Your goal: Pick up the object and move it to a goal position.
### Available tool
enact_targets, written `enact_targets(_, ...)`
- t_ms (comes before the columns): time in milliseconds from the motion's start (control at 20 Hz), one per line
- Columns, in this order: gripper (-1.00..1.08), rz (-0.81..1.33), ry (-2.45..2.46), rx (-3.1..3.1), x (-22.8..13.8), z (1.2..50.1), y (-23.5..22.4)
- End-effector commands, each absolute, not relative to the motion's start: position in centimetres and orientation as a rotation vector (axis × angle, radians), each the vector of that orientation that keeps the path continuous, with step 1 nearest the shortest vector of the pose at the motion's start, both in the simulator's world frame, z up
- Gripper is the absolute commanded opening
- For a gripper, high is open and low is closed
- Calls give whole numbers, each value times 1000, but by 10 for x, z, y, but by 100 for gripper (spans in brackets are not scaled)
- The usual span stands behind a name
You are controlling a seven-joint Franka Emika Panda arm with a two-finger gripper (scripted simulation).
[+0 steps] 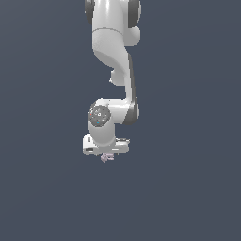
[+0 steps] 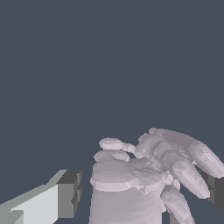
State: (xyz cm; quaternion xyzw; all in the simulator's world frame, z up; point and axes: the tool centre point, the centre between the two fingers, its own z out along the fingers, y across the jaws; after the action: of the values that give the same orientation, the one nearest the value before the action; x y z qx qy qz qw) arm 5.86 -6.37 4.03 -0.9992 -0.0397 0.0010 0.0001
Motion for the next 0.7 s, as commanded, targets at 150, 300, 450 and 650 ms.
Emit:
enact_targets(150, -100, 0, -125, -3139, 60, 40, -64)
enact_targets(300, -100, 0, -125, -3139, 60, 40, -64)
enact_targets(450, -100, 0, -125, -3139, 60, 40, -64)
enact_targets(650, -100, -3, -119, -3140, 61, 42, -65)
